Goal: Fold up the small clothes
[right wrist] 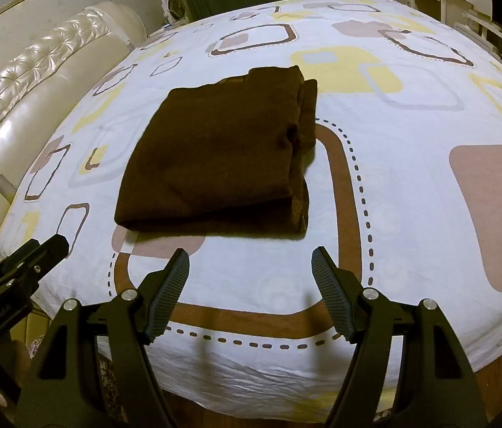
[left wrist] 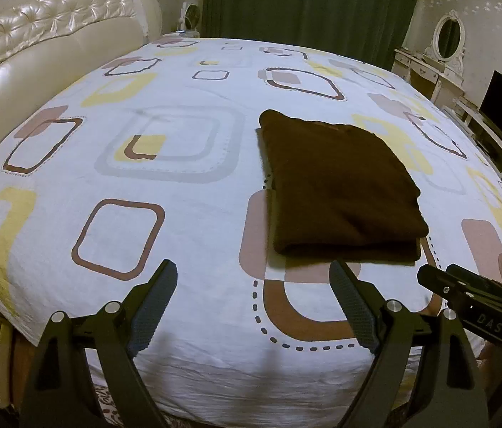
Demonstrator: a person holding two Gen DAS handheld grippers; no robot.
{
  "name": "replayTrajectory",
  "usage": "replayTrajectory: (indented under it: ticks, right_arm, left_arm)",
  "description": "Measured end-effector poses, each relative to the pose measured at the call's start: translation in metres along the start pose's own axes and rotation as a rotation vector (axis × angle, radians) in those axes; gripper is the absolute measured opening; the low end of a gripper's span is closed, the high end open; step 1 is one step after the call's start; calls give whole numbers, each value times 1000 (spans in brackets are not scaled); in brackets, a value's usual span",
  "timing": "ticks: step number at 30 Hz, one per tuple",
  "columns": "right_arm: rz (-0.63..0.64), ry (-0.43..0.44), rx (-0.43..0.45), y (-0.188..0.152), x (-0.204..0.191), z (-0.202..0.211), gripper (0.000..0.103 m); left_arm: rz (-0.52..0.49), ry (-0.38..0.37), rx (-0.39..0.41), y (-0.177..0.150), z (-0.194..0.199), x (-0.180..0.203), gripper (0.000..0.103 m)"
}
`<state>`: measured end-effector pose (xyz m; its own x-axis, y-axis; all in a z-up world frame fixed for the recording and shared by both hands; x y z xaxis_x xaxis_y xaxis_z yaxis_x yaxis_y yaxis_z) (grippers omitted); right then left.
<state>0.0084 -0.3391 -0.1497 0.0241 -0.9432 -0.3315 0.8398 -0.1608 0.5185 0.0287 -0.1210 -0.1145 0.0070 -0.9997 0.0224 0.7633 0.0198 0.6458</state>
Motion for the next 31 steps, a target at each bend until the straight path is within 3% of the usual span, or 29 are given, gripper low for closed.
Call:
replayTrajectory:
  ticks: [13, 18, 23, 26, 31]
  right_arm:
    - [1, 3, -6, -2, -1, -3, 71]
    - [1, 5, -13, -4, 1, -6, 71]
    - [-5, 21, -25, -6, 3, -10, 71]
    - [-2, 46, -24, -2, 0, -8, 71]
    - [-1, 54, 21, 37, 19, -6, 81]
  left_arm:
    - [19, -14, -21, -1, -1, -1, 92]
    - [30, 78, 4, -1, 2, -11, 92]
    - [40, -7, 29, 12, 8, -7, 92]
    - [84, -7, 29, 30, -1, -24, 92]
    - [132, 129, 2, 81, -53, -93, 92]
Point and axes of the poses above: each gripper's, at about its wrist camera, not at the fingertips, and z roughly against the way its jaws point, x to its right, y to its top, the point moved 10 cm from there along -z, roughly the way its jaws point, and after that the axes turned 4 degrees about y, right-handed, at the moved point
